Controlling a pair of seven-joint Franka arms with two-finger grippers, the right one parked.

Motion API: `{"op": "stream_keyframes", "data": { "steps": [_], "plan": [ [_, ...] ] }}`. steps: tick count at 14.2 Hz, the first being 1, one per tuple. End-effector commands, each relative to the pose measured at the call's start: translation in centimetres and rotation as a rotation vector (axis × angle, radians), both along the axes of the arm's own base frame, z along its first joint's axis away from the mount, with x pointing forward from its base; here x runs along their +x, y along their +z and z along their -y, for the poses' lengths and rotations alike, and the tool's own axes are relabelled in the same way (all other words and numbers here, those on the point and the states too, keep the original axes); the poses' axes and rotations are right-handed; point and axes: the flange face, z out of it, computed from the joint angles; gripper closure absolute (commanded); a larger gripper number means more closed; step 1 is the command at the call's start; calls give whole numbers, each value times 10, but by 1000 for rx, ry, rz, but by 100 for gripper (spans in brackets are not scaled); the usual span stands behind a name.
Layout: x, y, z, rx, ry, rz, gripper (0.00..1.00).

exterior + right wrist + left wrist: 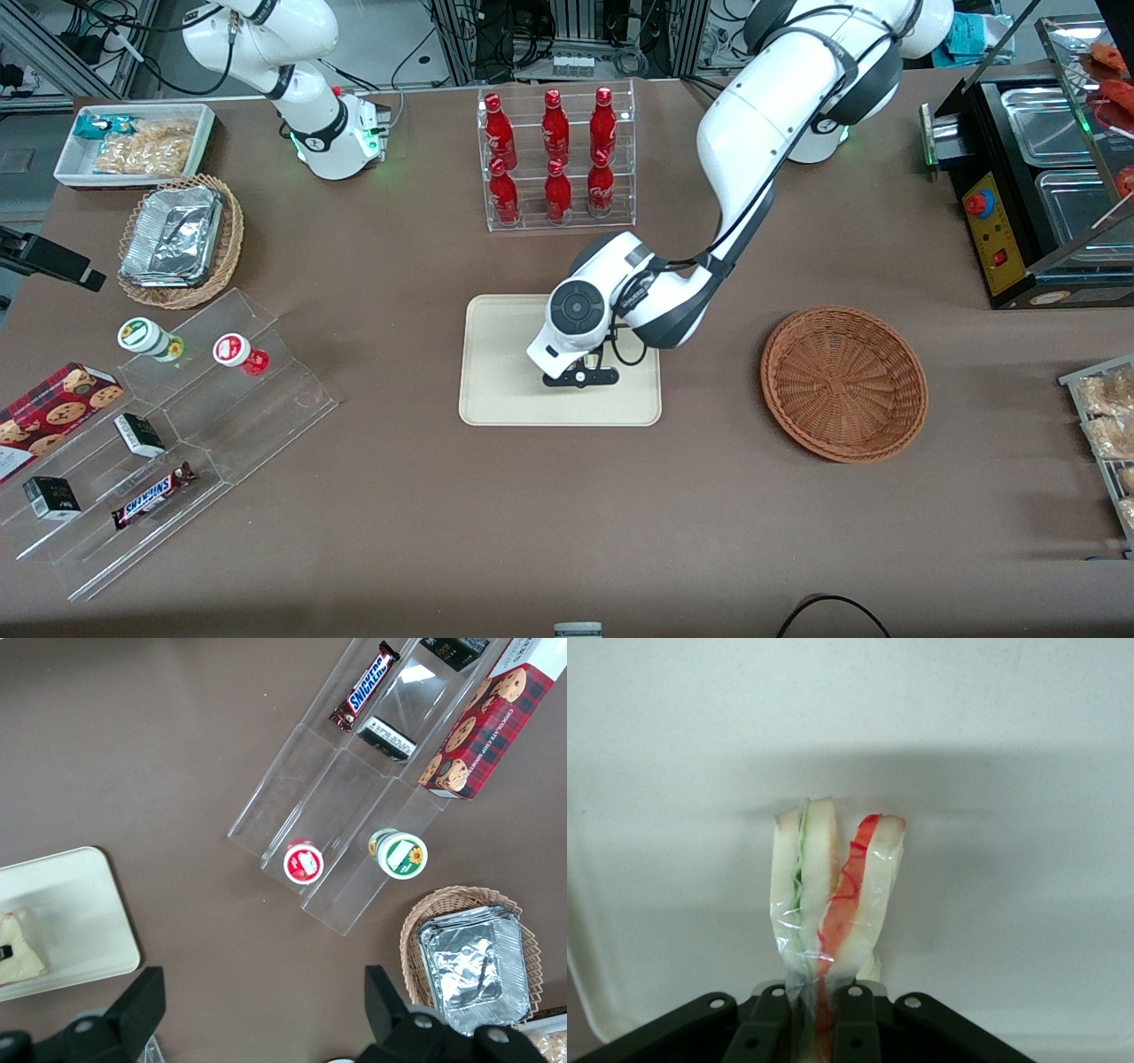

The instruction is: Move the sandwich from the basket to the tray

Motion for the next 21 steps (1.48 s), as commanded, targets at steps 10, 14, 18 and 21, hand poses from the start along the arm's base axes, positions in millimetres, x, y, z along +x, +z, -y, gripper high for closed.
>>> {"op": "stream_keyframes", "data": {
  "steps": [10, 14, 18, 21],
  "plan": [
    [16, 272, -151, 38, 102, 212, 0],
    [-2, 380, -292, 88, -131, 172, 0],
    [-31, 446, -371, 152, -13, 121, 0],
    [-35, 452, -400, 151, -70, 67, 0]
  ]
}}
